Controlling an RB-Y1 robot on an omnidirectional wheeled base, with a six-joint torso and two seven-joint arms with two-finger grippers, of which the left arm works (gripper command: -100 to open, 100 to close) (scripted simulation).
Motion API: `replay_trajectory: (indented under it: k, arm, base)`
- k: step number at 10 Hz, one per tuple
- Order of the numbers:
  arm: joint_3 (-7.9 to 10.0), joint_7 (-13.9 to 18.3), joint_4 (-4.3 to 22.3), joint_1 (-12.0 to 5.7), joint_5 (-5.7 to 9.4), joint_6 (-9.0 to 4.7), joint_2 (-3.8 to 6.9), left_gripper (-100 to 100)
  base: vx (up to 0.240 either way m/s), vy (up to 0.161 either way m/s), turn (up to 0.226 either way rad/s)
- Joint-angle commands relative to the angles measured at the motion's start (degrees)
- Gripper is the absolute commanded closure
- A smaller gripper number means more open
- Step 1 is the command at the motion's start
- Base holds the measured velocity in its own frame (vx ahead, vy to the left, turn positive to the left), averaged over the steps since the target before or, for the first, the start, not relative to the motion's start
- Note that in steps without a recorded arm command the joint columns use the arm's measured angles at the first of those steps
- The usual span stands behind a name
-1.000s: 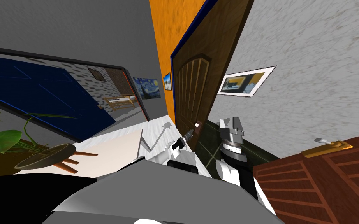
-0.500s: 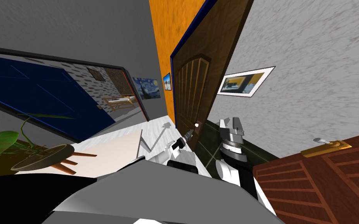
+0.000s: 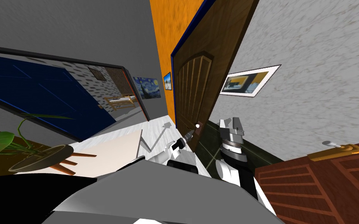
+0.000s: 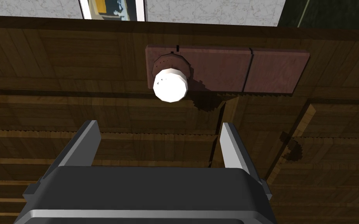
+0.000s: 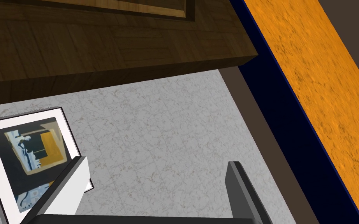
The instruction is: Push the door open
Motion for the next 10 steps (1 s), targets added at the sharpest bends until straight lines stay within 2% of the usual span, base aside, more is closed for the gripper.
replay_trajectory:
  k: [1, 10]
  arm:
    - [-0.29, 0.11, -0.12, -0.03, 0.03, 0.01, 0.14, -100]
    - [-0.29, 0.11, -0.12, -0.03, 0.03, 0.01, 0.14, -100]
  base:
    - [0.004, 0.003, 0.014]
    - [0.002, 0.001, 0.007]
